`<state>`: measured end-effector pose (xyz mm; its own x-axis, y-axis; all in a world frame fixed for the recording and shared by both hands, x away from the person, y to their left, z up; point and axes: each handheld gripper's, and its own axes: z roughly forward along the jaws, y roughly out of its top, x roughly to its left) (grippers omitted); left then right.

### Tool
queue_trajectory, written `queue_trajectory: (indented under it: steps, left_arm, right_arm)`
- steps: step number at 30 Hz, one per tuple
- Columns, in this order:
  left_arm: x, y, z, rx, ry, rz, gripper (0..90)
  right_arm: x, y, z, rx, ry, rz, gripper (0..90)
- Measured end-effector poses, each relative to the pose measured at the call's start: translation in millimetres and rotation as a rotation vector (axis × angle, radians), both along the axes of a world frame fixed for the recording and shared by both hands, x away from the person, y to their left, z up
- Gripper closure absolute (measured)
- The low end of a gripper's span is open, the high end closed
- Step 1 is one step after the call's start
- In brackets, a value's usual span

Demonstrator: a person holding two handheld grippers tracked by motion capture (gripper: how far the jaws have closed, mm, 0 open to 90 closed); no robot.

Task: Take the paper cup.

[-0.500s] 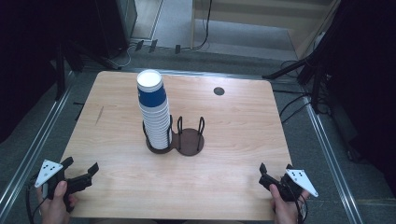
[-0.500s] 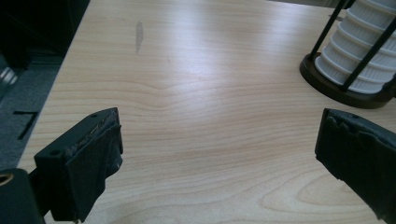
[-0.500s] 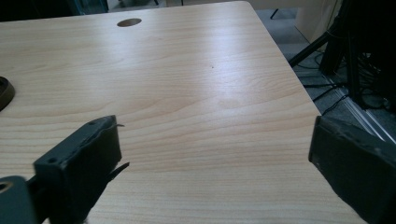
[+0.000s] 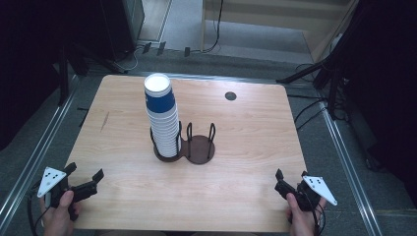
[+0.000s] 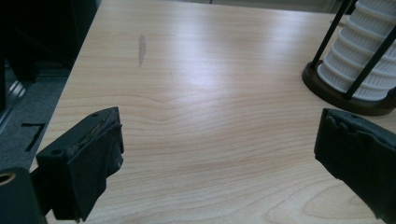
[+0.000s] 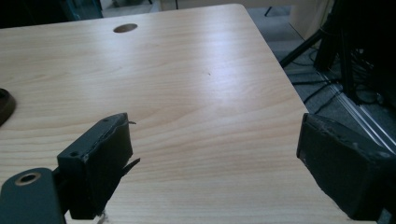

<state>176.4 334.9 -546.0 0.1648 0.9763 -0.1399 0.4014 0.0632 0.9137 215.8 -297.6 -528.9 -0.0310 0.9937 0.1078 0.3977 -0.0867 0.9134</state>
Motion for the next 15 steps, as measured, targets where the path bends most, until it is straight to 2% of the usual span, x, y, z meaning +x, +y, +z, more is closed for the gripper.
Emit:
queue_trajectory:
  steps: [2, 7, 9, 15]
  left_arm:
    - [1.0, -1.7, -0.8, 0.019, 0.003, -0.001, 5.0]
    - [1.0, -1.6, -1.6, 0.017, 0.005, 0.005, 7.0]
    - [2.1, -0.6, -3.5, 0.008, 0.022, -0.007, 7.0]
    - [2.8, -4.0, -4.9, 0.030, 0.027, 0.006, 6.9]
  right_arm:
    - [-1.2, 3.6, 4.0, -0.005, -0.010, 0.009, 10.9]
    - [-1.4, 12.1, 11.9, -0.020, -0.030, 0.032, 12.0]
    - [-1.0, 19.4, 18.4, -0.013, -0.050, 0.068, 12.4]
    - [-0.3, 34.3, 26.6, -0.023, -0.074, 0.106, 10.8]
